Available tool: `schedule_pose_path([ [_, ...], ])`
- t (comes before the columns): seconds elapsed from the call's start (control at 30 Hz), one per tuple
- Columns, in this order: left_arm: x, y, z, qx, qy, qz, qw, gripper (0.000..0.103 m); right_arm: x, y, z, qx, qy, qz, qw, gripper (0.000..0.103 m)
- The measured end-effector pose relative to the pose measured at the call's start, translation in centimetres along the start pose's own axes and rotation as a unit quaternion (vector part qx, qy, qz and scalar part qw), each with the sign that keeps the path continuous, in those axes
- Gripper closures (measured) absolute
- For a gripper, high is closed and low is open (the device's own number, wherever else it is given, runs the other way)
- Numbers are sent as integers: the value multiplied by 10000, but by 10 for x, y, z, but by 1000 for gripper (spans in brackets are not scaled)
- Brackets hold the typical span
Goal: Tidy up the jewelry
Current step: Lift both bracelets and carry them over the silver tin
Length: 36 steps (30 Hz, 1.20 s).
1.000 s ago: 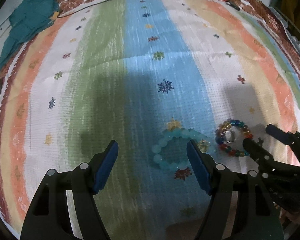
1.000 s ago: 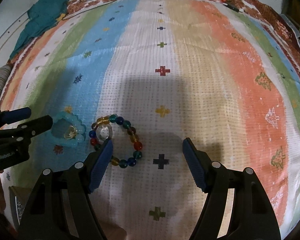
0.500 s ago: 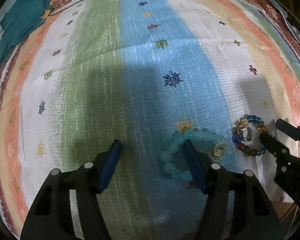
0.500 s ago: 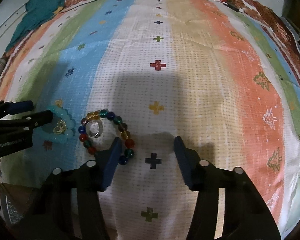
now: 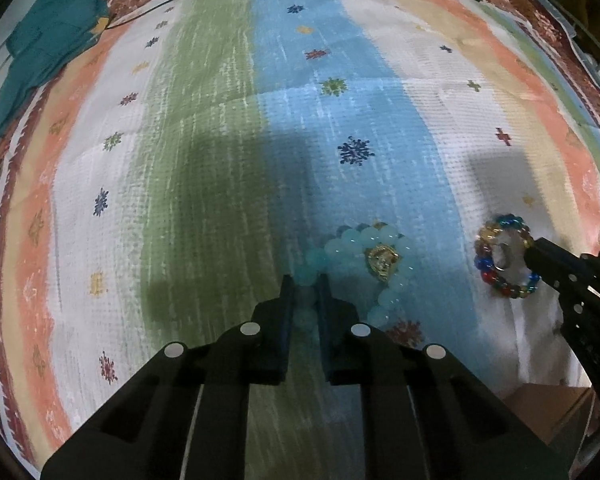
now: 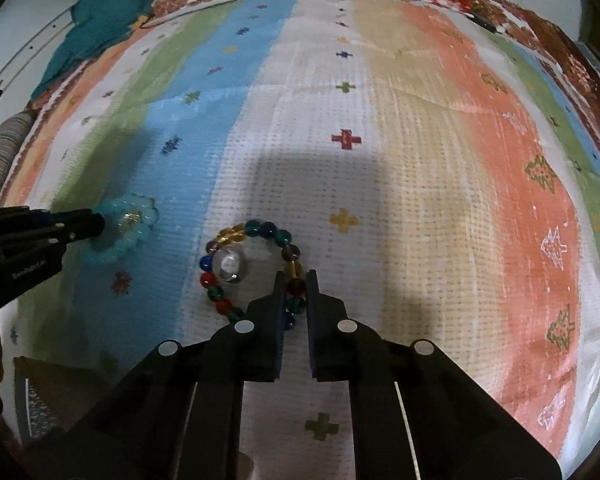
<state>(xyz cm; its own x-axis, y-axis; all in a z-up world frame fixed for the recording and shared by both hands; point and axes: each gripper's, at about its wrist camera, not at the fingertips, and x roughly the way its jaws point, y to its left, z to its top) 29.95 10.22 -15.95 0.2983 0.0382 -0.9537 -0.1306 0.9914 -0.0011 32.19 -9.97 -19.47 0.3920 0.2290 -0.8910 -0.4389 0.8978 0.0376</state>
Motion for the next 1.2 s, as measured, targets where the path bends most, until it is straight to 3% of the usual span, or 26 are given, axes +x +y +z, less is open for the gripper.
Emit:
schedule_pose_path([
  [0.23, -21, -6, -3, 1, -210, -149, 9997, 92, -31, 15, 7, -171, -430, 169, 9988, 93],
  [0.4, -37, -17, -8, 162, -482, -169, 9986, 93, -45, 30, 7, -354, -735, 51, 9967, 93],
  [0.77, -70, -33, -4, 109, -1089, -200, 9938, 93, -61, 26, 4, -232, -978, 177, 9948, 93],
  [1.2, -98, -28, -11, -98, -1296, -423, 9906, 92, -87, 20, -5, -101, -1286, 161, 9915, 93],
])
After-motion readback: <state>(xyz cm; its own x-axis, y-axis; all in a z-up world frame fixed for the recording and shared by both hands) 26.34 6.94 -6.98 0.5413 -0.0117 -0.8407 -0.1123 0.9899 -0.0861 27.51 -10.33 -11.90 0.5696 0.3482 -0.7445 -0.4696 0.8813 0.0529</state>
